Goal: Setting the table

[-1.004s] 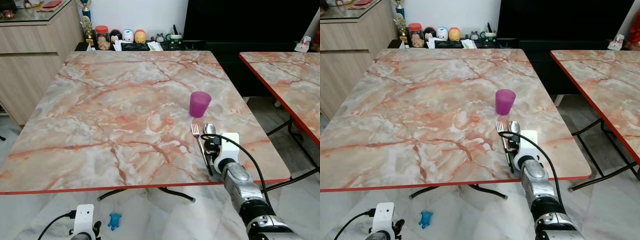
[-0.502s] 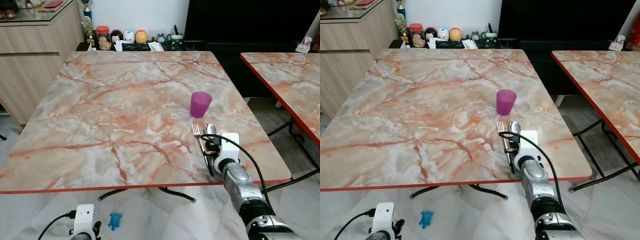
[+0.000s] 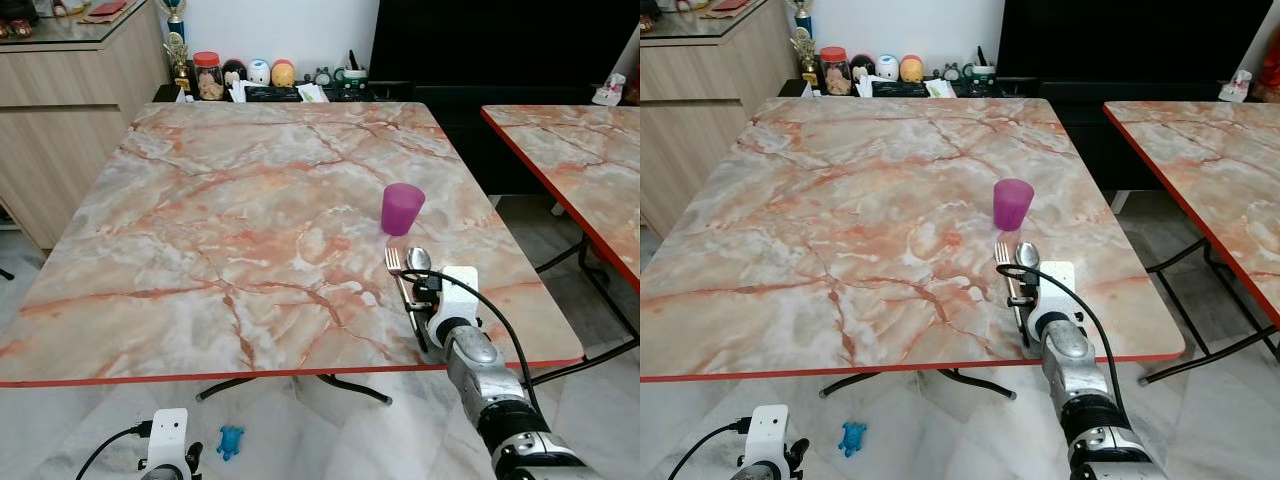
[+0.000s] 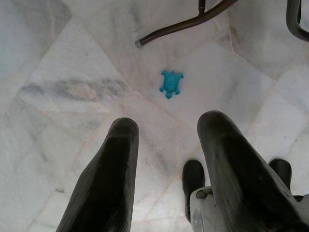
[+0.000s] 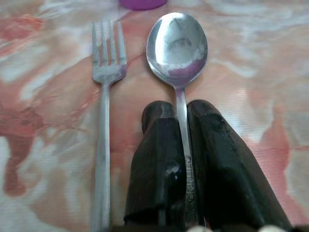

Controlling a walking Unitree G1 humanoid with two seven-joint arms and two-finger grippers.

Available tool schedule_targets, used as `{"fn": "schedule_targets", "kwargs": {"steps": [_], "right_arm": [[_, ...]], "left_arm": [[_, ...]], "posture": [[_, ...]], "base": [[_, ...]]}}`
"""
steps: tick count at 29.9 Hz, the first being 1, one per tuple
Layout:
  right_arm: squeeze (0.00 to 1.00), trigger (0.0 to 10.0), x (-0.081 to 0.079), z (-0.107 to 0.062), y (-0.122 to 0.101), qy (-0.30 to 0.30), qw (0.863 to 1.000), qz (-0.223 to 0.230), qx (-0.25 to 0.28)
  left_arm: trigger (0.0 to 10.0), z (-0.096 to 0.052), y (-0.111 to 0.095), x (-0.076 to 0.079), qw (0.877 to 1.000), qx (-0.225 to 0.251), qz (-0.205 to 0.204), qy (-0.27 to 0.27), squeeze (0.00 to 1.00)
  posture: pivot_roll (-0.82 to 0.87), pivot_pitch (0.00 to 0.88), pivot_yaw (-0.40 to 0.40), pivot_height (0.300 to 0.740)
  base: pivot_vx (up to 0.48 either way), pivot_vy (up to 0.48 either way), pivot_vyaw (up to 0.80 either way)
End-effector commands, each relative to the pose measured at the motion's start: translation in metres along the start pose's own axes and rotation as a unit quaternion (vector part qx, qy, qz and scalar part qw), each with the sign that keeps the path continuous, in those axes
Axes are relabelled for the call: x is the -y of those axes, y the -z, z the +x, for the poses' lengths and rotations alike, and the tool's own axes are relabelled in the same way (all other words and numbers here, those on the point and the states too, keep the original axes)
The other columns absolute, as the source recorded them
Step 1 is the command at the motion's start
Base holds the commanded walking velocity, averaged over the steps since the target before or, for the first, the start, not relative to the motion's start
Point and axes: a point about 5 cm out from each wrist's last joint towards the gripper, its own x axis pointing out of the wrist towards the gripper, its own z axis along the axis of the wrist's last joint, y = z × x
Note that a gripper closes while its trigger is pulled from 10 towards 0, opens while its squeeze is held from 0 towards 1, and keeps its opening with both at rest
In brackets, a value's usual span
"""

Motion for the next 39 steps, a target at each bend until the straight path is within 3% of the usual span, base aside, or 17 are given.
{"fn": "schedule_targets", "kwargs": {"steps": [1, 6, 7, 9, 11, 12, 13, 21, 26, 30, 39], "right_arm": [[0.0, 0.0, 0.016, -0.004, 0.002, 0.044, 0.999, 0.009, 0.012], [0.0, 0.0, 0.016, -0.008, -0.017, 0.041, 0.995, 0.014, 0.092], [0.0, 10.0, 0.016, -0.01, -0.023, 0.041, 0.992, 0.015, 0.121], [0.0, 10.0, 0.016, -0.01, -0.023, 0.041, 0.992, 0.015, 0.121], [0.0, 10.0, 0.017, -0.019, -0.037, 0.048, 0.981, 0.018, 0.186], [0.0, 10.0, 0.017, -0.019, -0.037, 0.048, 0.981, 0.018, 0.186], [0.0, 10.0, 0.015, -0.029, -0.047, 0.041, 0.97, 0.024, 0.238], [0.0, 10.0, -0.002, -0.047, -0.079, -0.025, 0.94, 0.026, 0.34], [0.0, 10.0, -0.004, -0.047, -0.09, -0.027, 0.933, 0.028, 0.357], [0.0, 10.0, -0.005, -0.045, -0.09, -0.021, 0.937, 0.019, 0.347], [0.0, 10.0, -0.007, -0.048, -0.092, -0.027, 0.935, 0.012, 0.354]], "left_arm": [[10.0, 0.0, 0.003, 0.0, 1.0, -0.011, 0.004, 0.0, 0.0], [10.0, 0.0, 0.002, 0.0, 1.0, -0.01, 0.008, 0.001, 0.0], [10.0, 0.0, 0.002, 0.0, 1.0, -0.01, 0.009, 0.001, 0.0], [10.0, 0.0, 0.002, 0.0, 1.0, -0.01, 0.009, 0.001, 0.0], [10.0, 0.0, 0.001, 0.0, 1.0, -0.008, 0.011, 0.001, 0.0], [10.0, 0.0, 0.001, 0.0, 1.0, -0.008, 0.011, 0.001, 0.0], [10.0, 0.0, 0.0, 0.0, 1.0, -0.007, 0.012, 0.0, 0.0], [10.0, 0.0, 0.001, -0.002, 1.0, -0.008, 0.015, -0.003, 0.0], [10.0, 0.0, 0.001, -0.004, 1.0, -0.008, 0.017, -0.008, 0.0], [10.0, 0.0, 0.001, -0.005, 1.0, -0.006, 0.015, -0.013, 0.0], [10.0, 0.0, 0.001, -0.006, 1.0, -0.006, 0.016, -0.018, 0.0]], "posture": [[0.04, 0.0, -0.026, 0.74], [0.04, 0.0, -0.027, 0.74], [0.04, 0.0, -0.029, 0.74], [0.04, 0.0, -0.029, 0.74], [0.03, 0.0, -0.03, 0.74], [0.03, 0.0, -0.03, 0.74], [0.03, 0.0, -0.029, 0.74], [0.03, 0.0, -0.025, 0.74], [0.04, 0.0, -0.029, 0.74], [0.04, 0.0, -0.033, 0.74], [0.04, 0.0, -0.033, 0.74]], "base": [[0.0, 0.0, 0.0], [0.0, 0.0, 0.0], [0.0, 0.0, 0.0], [0.0, 0.0, 0.0], [0.0, 0.0, 0.0], [0.0, 0.0, 0.0], [0.0, 0.0, 0.0], [0.0, 0.0, 0.0], [0.0, 0.0, 0.0], [0.0, 0.0, 0.0], [0.0, -0.41, 0.0]]}}
